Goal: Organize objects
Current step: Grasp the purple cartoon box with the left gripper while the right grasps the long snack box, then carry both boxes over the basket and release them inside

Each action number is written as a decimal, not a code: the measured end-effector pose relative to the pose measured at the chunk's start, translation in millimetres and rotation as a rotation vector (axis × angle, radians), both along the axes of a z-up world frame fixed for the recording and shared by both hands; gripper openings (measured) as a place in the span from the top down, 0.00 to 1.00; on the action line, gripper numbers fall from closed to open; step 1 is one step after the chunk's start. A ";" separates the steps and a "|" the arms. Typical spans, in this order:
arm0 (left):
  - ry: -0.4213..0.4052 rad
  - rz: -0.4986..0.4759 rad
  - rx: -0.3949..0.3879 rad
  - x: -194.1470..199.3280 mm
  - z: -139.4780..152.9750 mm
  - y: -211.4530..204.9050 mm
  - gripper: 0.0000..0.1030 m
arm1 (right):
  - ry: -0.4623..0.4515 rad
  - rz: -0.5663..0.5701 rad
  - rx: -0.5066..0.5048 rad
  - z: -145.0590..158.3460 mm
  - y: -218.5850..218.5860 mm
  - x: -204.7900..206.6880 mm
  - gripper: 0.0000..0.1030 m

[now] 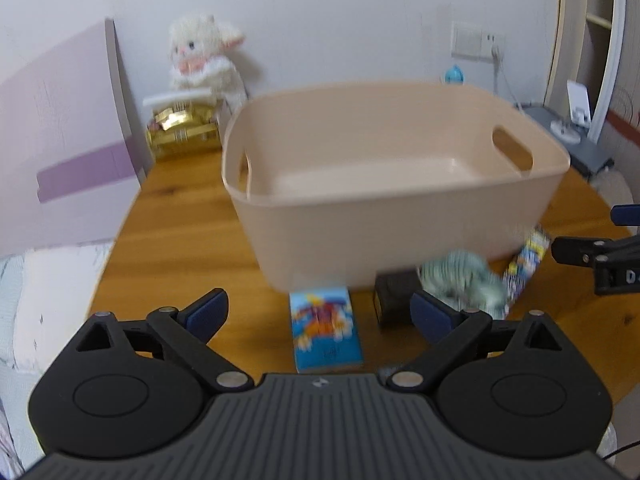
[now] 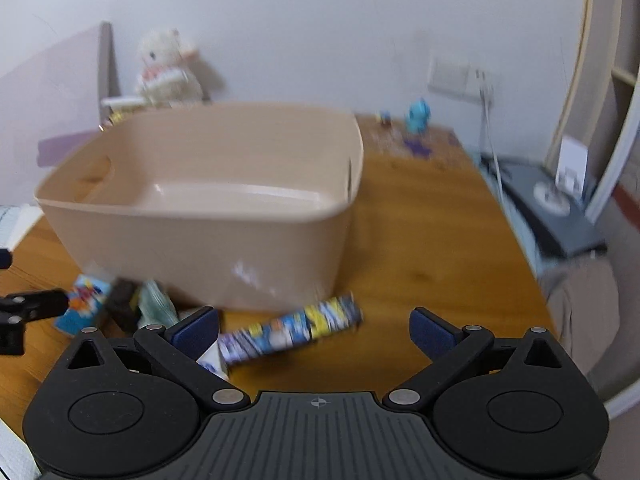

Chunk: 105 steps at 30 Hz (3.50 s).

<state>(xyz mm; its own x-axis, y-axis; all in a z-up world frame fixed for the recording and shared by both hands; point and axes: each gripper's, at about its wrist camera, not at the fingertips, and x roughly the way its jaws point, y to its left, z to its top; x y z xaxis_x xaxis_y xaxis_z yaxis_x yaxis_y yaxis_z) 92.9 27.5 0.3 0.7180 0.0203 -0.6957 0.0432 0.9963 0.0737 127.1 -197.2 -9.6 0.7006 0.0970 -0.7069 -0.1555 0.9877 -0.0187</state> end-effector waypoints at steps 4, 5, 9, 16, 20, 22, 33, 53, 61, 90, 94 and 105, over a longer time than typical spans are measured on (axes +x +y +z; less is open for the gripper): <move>0.061 0.011 -0.025 -0.4 -18.3 -1.4 0.05 | 0.055 -0.048 0.025 -22.7 -5.1 8.9 0.00; 0.075 0.014 -0.031 0.1 -22.0 -1.4 0.05 | 0.063 -0.057 0.039 -27.1 -6.1 10.6 0.00; 0.126 0.028 -0.052 1.0 -35.2 -2.1 0.05 | 0.077 -0.091 0.057 -39.0 -5.1 19.8 0.00; 0.167 0.031 -0.066 1.5 -45.9 -5.7 0.05 | 0.089 -0.092 0.064 -52.0 3.7 38.1 0.00; 0.189 0.034 -0.062 1.2 -49.9 -6.4 0.05 | 0.096 -0.081 0.048 -51.7 5.3 37.2 0.00; 0.195 0.030 -0.065 -0.3 -50.8 -6.9 0.05 | 0.101 -0.079 0.046 -50.7 4.0 35.3 0.00; 0.211 0.017 -0.082 -5.5 -56.0 -6.3 0.16 | 0.160 -0.054 -0.007 -62.4 11.7 35.8 0.00; 0.149 -0.076 -0.077 -17.0 -54.1 -15.3 0.76 | 0.097 -0.082 0.059 -57.1 -21.7 -20.7 0.80; 0.110 -0.079 -0.097 -28.2 -41.2 -11.7 0.76 | 0.049 -0.081 0.124 -36.5 -34.9 -49.0 0.80; -0.149 -0.012 -0.034 82.1 61.2 -17.8 0.76 | -0.230 0.030 0.080 69.1 23.2 21.4 0.80; -0.080 0.011 -0.013 102.3 40.8 -25.9 0.76 | -0.173 0.027 0.077 56.6 31.0 43.8 0.80; 0.007 0.030 -0.025 111.8 14.5 -25.3 0.75 | -0.064 0.024 0.032 27.2 43.2 68.4 0.71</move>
<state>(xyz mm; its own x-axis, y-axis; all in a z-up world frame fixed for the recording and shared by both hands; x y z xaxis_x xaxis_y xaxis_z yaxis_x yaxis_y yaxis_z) 204.7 2.1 14.8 0.7121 0.0245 -0.7016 0.0136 0.9987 0.0488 195.5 -154.0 17.6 0.7417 0.1357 -0.6568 -0.1784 0.9840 0.0019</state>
